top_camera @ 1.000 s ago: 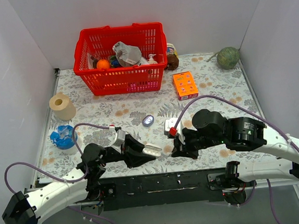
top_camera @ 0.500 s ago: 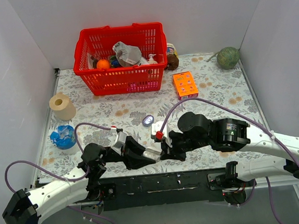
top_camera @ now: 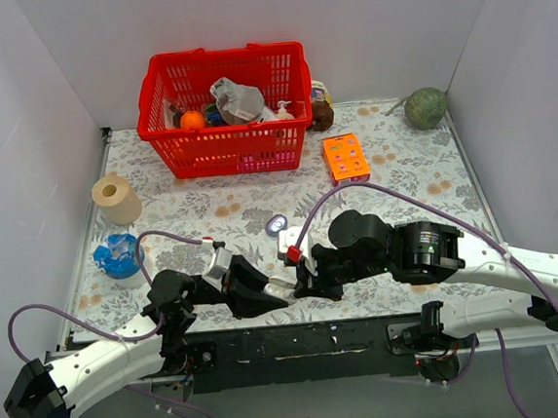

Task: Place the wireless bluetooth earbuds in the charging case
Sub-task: Place the earbud in the charging case.

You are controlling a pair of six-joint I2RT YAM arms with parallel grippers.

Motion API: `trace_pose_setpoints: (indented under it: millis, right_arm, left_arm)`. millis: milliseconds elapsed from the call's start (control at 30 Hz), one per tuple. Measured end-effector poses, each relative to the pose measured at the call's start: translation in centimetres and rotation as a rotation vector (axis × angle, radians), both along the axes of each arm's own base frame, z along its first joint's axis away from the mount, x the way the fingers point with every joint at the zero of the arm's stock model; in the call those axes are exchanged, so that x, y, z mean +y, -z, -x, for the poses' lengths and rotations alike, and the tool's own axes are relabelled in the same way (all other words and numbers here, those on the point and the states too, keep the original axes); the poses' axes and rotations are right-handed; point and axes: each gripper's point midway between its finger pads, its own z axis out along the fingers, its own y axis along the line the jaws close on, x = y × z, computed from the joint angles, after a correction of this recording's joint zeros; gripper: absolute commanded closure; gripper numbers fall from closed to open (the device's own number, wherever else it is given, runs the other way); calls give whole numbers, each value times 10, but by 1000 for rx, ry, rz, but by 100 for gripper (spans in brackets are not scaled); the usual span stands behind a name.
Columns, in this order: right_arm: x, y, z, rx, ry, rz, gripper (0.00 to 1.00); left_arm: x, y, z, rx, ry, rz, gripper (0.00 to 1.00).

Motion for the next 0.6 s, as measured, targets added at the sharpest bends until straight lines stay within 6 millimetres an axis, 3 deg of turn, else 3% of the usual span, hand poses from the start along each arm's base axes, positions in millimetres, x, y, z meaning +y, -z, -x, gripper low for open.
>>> trace_pose_setpoints:
  millis: [567,600]
  right_arm:
    - [6,-3,-6,-34,100,17,98]
    - [6,-3,-5,-36,101,23,86]
  left_arm:
    - [5,-6,-10,-5,-88,25,100]
    - [5,-6,-10,-5,-89,25,100]
